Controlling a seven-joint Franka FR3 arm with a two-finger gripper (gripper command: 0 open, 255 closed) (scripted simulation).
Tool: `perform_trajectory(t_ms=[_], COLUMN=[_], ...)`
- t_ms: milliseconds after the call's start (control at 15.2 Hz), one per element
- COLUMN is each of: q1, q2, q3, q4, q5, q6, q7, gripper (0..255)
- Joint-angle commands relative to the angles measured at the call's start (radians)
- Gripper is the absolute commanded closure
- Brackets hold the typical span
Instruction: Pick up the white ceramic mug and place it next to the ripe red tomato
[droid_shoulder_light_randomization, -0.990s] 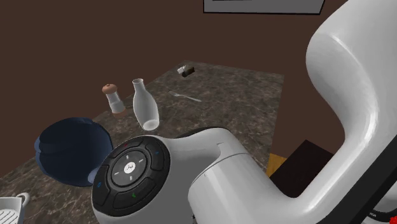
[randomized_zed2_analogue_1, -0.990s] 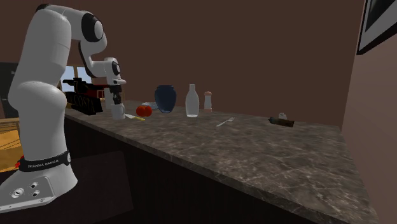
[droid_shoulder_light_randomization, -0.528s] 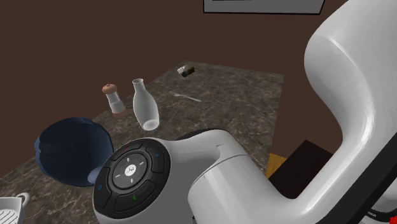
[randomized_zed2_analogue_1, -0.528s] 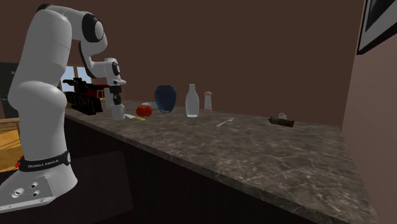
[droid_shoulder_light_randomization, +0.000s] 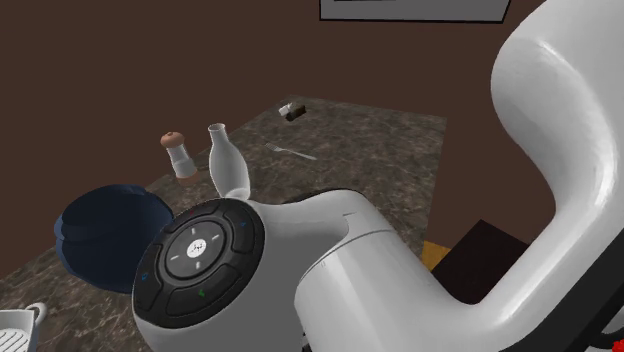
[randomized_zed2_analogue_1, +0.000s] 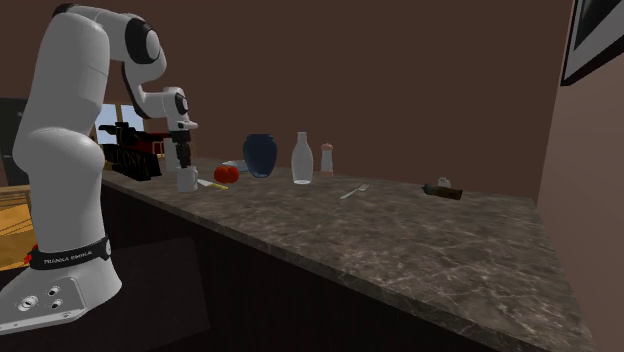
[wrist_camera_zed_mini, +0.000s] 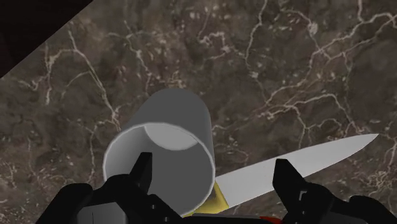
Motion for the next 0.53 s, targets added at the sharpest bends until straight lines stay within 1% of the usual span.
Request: perform_trajectory(t_ms=[0, 66, 462], q1=[-0.002, -0.004, -0.003], q2=[-0.023, -0.033, -0.033], q3=[0.010, 0.014, 0.014], q4=[0.033, 0.048, 0.048], q5=[0.023, 0.033, 0.033], q6=[-0.050, -0.073, -0.073], q7=[-0.013, -0.020, -0.020], gripper=[0, 0, 0])
